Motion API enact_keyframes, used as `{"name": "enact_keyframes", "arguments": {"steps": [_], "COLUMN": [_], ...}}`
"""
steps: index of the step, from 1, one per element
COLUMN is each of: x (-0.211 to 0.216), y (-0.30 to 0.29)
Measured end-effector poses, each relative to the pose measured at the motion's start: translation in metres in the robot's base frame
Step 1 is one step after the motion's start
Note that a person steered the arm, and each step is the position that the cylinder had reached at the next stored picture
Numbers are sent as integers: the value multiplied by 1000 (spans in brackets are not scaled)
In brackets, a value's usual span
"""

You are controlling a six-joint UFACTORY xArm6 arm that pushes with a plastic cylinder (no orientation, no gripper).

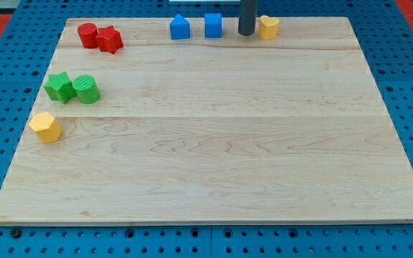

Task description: Locate the arm to the bottom center of the board

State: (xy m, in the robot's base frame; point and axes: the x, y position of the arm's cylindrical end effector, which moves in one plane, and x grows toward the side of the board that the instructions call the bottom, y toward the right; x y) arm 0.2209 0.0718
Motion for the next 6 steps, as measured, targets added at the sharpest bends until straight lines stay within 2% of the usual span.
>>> {"name": "enact_keyframes", "arguments": {"steps": [2, 3, 4, 5, 6], "x": [-7, -6, 39, 150, 269], "y": [67, 76, 43, 33, -12]}}
